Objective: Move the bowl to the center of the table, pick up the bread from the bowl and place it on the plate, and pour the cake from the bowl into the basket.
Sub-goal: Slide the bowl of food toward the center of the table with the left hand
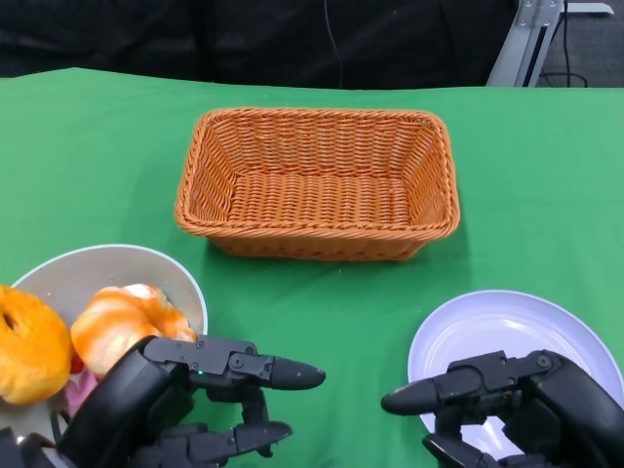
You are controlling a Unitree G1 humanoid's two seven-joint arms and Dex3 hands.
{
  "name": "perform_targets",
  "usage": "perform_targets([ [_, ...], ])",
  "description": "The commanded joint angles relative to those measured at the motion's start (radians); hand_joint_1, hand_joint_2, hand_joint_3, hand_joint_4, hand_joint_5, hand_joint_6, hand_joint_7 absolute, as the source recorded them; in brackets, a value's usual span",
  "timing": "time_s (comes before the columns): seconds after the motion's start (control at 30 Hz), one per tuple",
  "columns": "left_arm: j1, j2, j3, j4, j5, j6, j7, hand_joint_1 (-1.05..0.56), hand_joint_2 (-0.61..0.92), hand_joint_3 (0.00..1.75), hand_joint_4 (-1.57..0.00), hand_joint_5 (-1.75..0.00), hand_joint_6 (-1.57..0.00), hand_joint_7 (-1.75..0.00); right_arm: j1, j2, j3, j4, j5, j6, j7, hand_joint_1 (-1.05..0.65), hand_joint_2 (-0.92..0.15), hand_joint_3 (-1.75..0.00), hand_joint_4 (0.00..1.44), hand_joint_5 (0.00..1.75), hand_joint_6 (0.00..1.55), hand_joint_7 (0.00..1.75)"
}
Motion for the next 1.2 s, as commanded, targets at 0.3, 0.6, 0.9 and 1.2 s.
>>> perform_targets([
  [0.3,0.005,0.007,0.003,0.019,-0.038,0.009,-0.005,-0.12,0.84,0.38,-0.74,-1.51,-0.7,-1.18,-0.01,0.009,-0.001,0.0,0.027,0.024,-0.008,-0.19,-0.44,-1.06,0.71,1.67,0.71,1.33],
  [0.6,-0.006,-0.013,0.028,-0.003,-0.023,-0.004,0.044,-0.14,0.83,0.41,-0.75,-1.53,-0.69,-1.21,-0.013,0.012,0.005,0.007,0.015,0.02,-0.017,-0.19,-0.43,-1.11,0.7,1.71,0.7,1.36],
  [0.9,-0.031,-0.025,0.074,-0.023,0.006,-0.013,0.127,-0.15,0.72,0.64,-0.74,-1.49,-0.68,-1.15,-0.013,0.021,0.008,0.023,-0.006,-0.008,-0.03,-0.17,-0.44,-1.1,0.68,1.71,0.69,1.37],
  [1.2,-0.034,-0.028,0.108,-0.067,-0.041,0.018,0.147,-0.18,0.78,0.51,-0.73,-1.43,-0.72,-1.07,-0.01,0.035,0.013,0.031,-0.018,-0.025,-0.037,-0.17,-0.43,-1.11,0.68,1.71,0.68,1.37],
])
